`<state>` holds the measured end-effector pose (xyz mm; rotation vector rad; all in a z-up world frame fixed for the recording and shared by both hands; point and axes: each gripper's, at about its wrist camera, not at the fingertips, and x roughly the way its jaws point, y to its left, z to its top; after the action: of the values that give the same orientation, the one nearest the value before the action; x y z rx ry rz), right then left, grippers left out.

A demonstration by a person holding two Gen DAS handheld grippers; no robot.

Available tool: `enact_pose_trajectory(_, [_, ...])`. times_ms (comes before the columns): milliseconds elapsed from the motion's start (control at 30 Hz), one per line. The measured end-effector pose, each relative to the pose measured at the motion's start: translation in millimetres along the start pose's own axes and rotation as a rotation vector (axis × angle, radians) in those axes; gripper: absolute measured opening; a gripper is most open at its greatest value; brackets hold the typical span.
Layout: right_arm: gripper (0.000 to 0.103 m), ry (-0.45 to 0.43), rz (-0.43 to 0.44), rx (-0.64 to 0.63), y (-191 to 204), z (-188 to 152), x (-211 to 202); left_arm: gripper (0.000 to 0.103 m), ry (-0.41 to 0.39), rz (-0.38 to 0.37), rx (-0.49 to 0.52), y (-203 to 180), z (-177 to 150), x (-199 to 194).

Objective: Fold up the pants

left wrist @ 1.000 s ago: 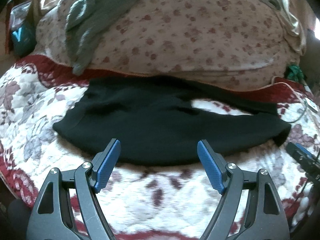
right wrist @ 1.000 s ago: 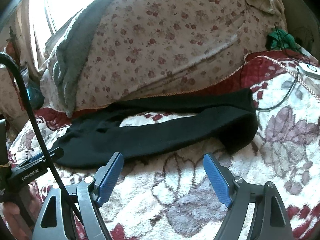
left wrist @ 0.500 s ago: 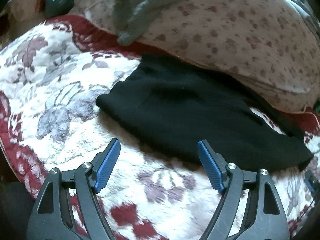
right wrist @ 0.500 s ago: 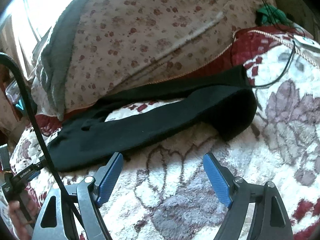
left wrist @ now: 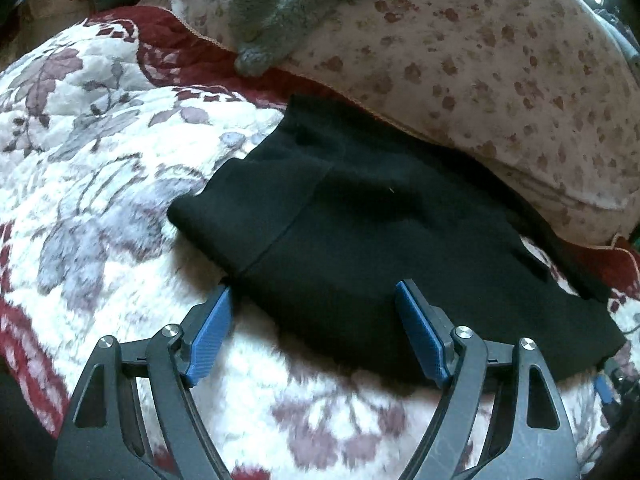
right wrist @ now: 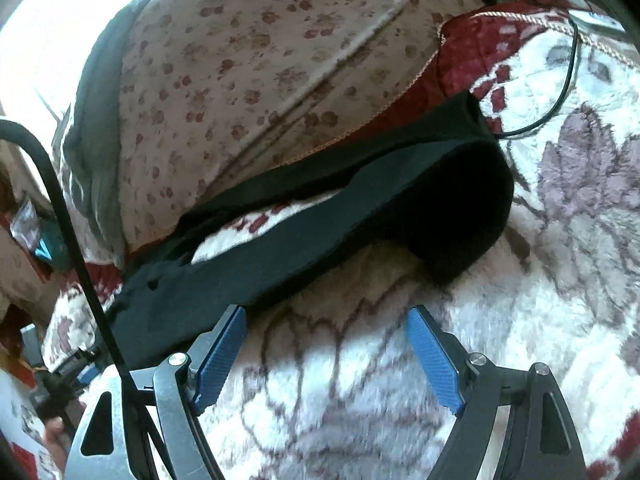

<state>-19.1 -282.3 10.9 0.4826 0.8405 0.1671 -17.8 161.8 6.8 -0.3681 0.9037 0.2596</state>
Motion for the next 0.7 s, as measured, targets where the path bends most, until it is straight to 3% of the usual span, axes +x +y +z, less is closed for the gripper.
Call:
enact_pose_trajectory(200, [0.081, -0.004, 0.031, 0.06, -9.0, 24.7, 23.3, 0.08, 0.004, 0.052, 0.0, -6.5, 13.4, 10.0])
enact_pose_trajectory(233, [0.078, -0.004, 0.043, 0.073, -11.1, 28.4, 27.0, 0.08, 0.01, 0.046, 0.0, -6.0, 16.4, 11.8])
enact_pose_trajectory(267, [0.062, -0.013, 0.061, 0.086, -12.8, 32.0, 30.2, 0.08, 0.015, 0.037, -0.002, -4.9, 19.2, 13.5])
enact_pose_trajectory(367, [0.038, -0.012, 0.071, 0.115, -17.8, 39.3, 41.6, 0.08, 0.031, 0.003, -0.024, 1.5, 28.7, 18.4])
enact_pose_trajectory(400, [0.034, -0.009, 0.067, 0.118, -18.4, 40.0, 44.2, 0.078, 0.031, -0.009, -0.037, 3.2, 30.2, 18.6])
enact_pose_trajectory(467, [0.023, -0.018, 0.062, 0.103, -17.3, 40.4, 45.6, 0.051, 0.022, -0.013, -0.053, 6.9, 33.3, 19.8])
enact_pose_trajectory(500, [0.019, -0.018, 0.051, 0.088, -14.9, 40.3, 46.2, 0.031, 0.024, -0.011, -0.047, 8.1, 35.2, 21.5])
enact_pose_trajectory(600, [0.012, -0.023, 0.048, 0.065, -10.9, 39.2, 45.3, 0.017, 0.04, -0.059, -0.052, 10.4, 39.2, 23.8])
enact_pose_trajectory(700, [0.009, -0.03, 0.048, 0.061, -9.2, 38.0, 42.7, 0.013, 0.036, -0.061, -0.03, 6.7, 40.3, 18.5])
